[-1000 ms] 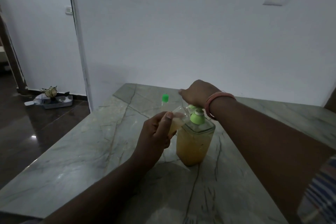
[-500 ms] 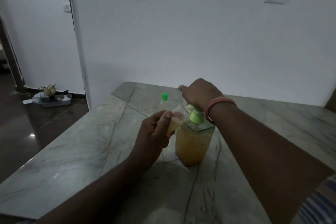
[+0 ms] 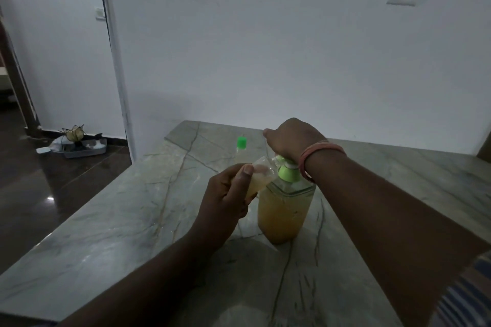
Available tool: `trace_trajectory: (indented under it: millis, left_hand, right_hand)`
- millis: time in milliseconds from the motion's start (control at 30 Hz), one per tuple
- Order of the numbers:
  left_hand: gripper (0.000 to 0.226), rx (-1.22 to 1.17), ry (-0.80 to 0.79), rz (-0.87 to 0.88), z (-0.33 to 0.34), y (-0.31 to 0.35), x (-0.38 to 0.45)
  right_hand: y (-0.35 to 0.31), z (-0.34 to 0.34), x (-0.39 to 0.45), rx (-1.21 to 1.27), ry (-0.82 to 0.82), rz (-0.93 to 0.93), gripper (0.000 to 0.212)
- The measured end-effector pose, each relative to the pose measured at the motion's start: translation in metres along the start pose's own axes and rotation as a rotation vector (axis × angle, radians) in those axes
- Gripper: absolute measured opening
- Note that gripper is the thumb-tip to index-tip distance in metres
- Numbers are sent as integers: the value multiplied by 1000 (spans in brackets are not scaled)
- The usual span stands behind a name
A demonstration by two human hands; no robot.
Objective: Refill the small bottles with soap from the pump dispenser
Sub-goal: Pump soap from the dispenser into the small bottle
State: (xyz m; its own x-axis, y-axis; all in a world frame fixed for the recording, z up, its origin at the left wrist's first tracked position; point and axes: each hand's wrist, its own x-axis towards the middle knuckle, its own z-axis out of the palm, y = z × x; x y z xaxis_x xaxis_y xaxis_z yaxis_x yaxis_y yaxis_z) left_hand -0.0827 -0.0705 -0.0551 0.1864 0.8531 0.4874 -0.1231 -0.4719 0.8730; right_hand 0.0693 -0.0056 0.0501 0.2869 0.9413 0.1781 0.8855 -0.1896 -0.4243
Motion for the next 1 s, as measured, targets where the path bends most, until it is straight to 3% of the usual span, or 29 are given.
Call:
trace_trajectory:
  millis: [133,267,367,567,700,900,1000]
  left_hand:
    - [31,9,-12,18,-1,3,-1]
    - [49,58,-18,22,-1,1,0]
    - [45,30,-22,27,0,1,-1]
    - [48,32,-28,20,0,4,-1]
    - [29,11,-19,18,-1,1,-1]
    - [34,-5,-28,4,0,5,-2]
    - [35,-7,-33,1,0,3,-2]
  right_hand:
    - [-2,-4,2,-6,-38,-25,39]
    - [1,-2,1,54,3,2,45]
    - [1,-2,-2,12,-25,10,36]
    - [-1,-3,1,11,-42,-13,42]
    - [-1,-1,-2,-26,10,29,34]
    - [-5,-10,-7,122,-37,25,56]
    - [-4,-25,-12,196,-80,52,55]
